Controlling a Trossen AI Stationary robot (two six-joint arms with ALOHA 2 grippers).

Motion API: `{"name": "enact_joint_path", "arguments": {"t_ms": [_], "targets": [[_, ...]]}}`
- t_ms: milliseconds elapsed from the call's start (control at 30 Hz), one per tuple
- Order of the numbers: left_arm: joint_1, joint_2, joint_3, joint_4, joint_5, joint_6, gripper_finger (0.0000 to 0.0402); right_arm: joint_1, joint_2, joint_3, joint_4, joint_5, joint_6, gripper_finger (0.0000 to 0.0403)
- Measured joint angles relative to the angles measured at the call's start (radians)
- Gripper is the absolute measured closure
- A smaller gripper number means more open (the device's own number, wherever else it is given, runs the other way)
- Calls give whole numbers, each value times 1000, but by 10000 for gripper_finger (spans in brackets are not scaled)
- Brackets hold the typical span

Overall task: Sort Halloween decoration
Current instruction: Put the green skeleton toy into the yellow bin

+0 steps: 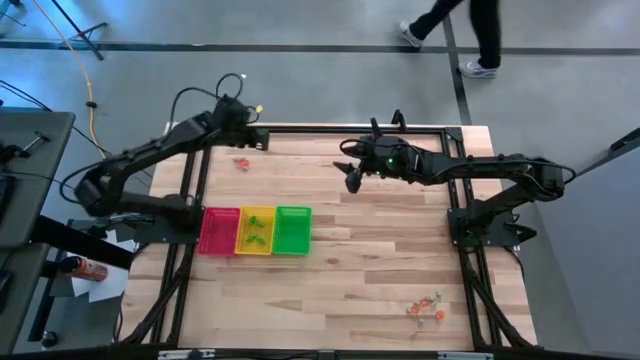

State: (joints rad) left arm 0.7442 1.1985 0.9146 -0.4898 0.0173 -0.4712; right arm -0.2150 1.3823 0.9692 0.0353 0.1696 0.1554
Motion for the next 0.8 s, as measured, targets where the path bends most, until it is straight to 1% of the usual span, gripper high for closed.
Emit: {"name": "enact_joint_path", "arguments": {"t_ms": [67,133,267,367,433,533,633,700,800], "targets": [[-63,-40,0,105,61,42,396,0,-1,0,3,-70,-29,167],[-133,-71,0,194,81,65,395,0,-2,0,7,-129,-39,167],[-273,-104,0,312,67,61,395,0,-2,0,68,-232,-30,167],[-374,-107,0,361,46,63,395,0,-3,0,153,-304,-25,167],[-434,-107,-8,412,29,73,395,0,-3,0,221,-343,10,167],[-502,-135,-77,563,26,76,394,6,-3,0,313,-363,115,167],[-548,-201,-191,748,25,73,394,12,-3,0,355,-364,190,167],[-566,-264,-275,822,31,71,394,18,-3,0,366,-364,221,167],[-584,-356,-372,903,86,62,394,41,-3,0,365,-363,219,167]]}}
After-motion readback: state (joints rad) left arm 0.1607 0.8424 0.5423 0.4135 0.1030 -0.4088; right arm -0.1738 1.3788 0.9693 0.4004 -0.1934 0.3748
